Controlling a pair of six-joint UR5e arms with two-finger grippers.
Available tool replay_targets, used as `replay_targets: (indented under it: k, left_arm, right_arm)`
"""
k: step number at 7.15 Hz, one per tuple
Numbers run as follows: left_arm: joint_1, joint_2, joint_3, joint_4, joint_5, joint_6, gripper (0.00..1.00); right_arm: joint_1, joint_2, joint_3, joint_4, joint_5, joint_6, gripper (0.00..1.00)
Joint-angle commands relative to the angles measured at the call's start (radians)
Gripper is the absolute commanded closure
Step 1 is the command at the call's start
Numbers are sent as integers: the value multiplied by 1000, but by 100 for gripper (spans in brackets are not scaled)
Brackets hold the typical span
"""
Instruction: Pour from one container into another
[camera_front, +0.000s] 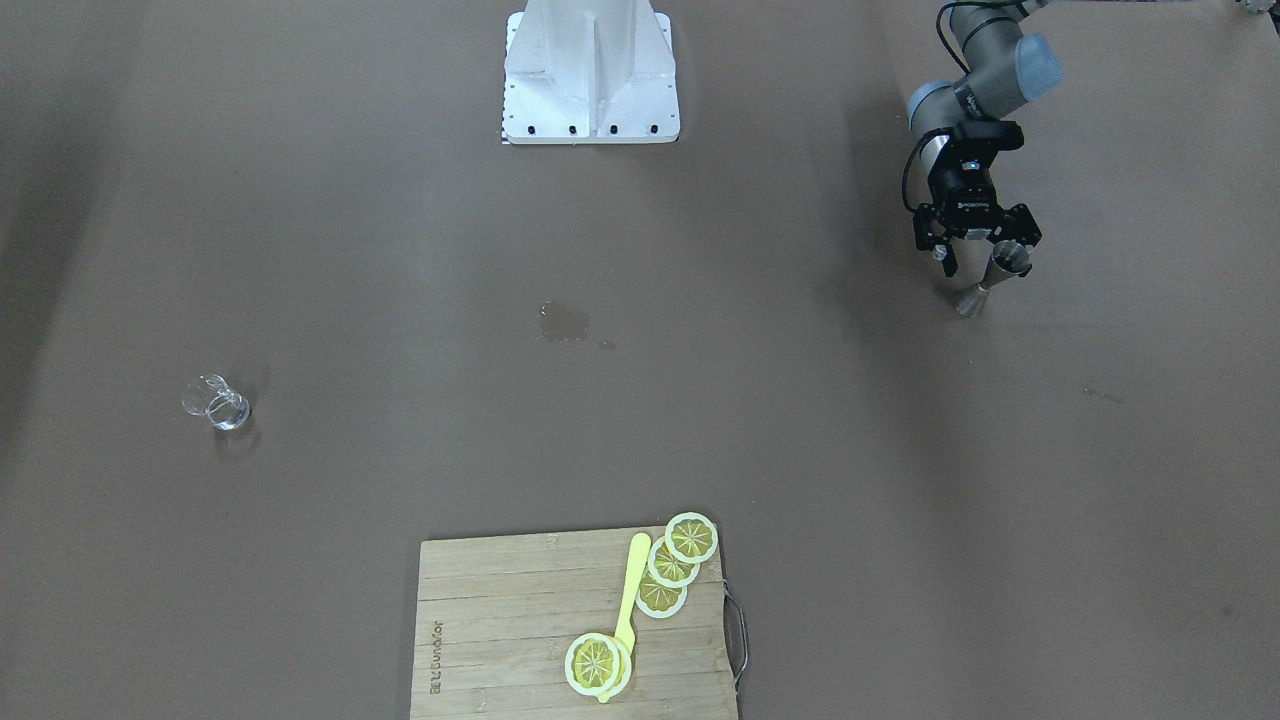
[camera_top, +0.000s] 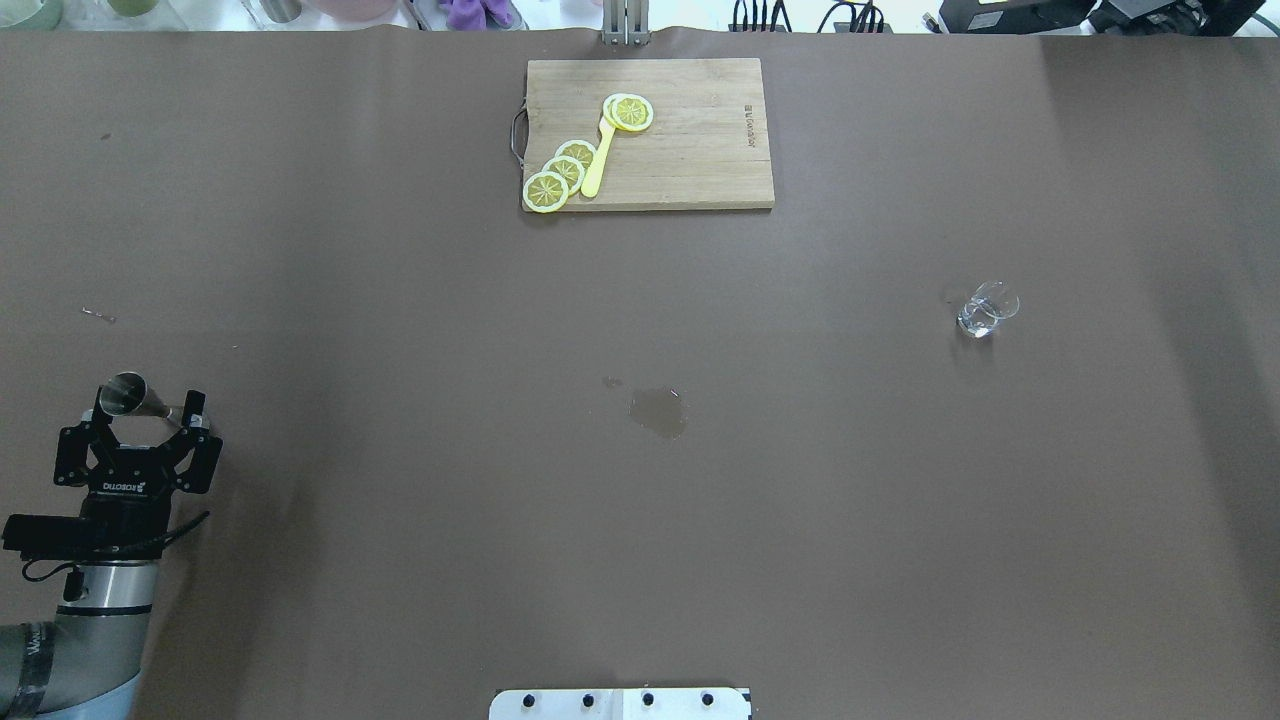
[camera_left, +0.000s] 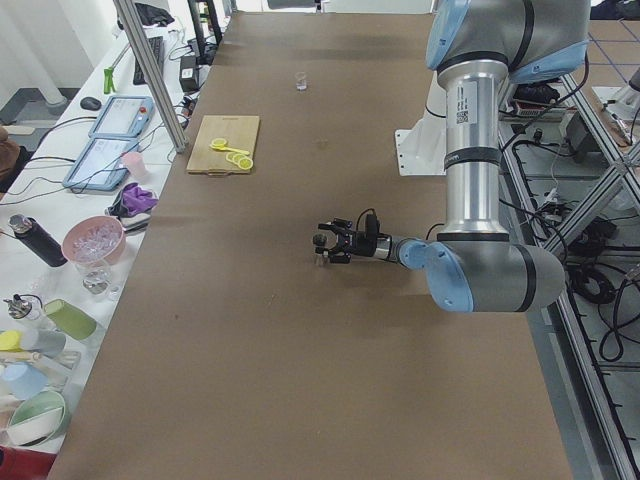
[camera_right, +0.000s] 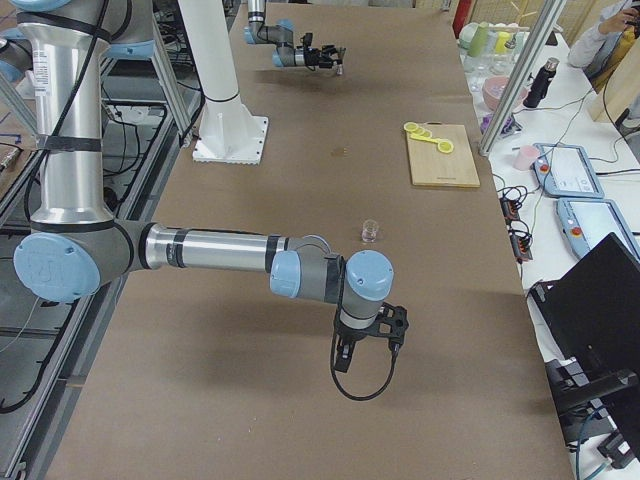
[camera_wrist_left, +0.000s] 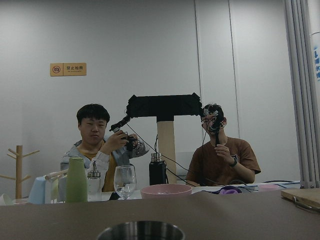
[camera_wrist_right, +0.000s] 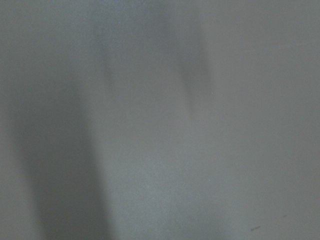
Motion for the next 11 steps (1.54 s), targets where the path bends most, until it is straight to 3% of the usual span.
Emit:
replay_targets:
  k: [1,5,9,11]
  left_arm:
    - [6,19,-9,2,1,-1,1]
    - [14,55,-32,4,2,1,1]
    - [53,154,-140,-4,4,5,1]
    - [54,164,-206,-10,48,15,1]
  right_arm:
    - [0,0,-2,0,0,1,0]
    - [0,0,1,0,1,1,0]
    - [0,0,1,0,1,1,0]
    - [0,0,1,0,1,1,0]
